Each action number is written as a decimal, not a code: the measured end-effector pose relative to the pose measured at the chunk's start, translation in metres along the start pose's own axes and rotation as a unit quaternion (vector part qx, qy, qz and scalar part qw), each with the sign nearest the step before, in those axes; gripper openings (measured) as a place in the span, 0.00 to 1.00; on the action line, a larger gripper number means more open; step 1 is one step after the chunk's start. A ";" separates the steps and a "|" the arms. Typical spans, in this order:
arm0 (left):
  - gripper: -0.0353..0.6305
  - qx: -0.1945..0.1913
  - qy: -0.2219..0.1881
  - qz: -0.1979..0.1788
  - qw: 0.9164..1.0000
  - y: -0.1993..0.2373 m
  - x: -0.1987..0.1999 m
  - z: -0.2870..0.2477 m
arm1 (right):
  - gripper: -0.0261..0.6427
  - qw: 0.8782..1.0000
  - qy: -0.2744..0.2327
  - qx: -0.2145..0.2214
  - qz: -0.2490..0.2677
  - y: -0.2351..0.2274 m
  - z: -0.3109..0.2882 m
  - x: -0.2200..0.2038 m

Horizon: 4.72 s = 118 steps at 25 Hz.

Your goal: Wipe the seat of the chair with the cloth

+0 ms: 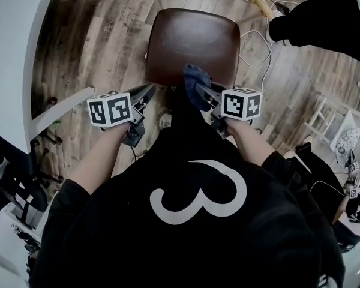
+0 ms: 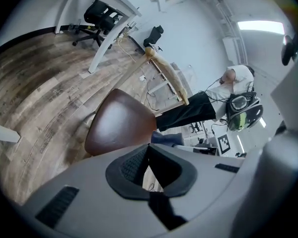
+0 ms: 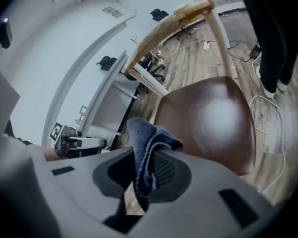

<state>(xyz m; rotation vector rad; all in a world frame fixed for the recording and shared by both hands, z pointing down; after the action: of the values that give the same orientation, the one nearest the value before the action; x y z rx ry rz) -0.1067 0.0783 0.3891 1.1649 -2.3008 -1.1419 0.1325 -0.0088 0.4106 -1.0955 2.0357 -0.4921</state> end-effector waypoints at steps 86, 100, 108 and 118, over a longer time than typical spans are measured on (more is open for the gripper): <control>0.07 0.095 0.071 0.092 0.989 0.067 0.057 -0.091 | 0.12 0.976 0.018 -0.213 0.034 -0.208 -0.108 0.136; 0.07 0.117 0.089 0.063 0.987 0.066 0.062 -0.095 | 0.12 0.955 0.013 -0.296 -0.030 -0.261 -0.028 0.088; 0.07 0.123 0.093 0.045 0.987 0.058 0.063 -0.099 | 0.12 0.955 0.028 -0.295 -0.019 -0.265 -0.022 0.085; 0.07 0.115 0.081 0.019 0.990 0.067 0.072 -0.081 | 0.12 0.960 -0.040 -0.277 -0.025 -0.214 -0.015 0.101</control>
<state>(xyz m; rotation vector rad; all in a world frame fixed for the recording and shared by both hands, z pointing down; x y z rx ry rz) -0.1393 0.0039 0.4872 1.2387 -2.3620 -0.7538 0.2010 -0.2124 0.5117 -1.4657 2.1311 0.1164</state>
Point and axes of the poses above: the fingertips, and each gripper's own axes: z backward along the fingers, y to its left, x out of its top, the point moved 8 cm from there along z, backward along the fingers, and after that the axes turned 12 degrees about z, right-handed, at the moved point
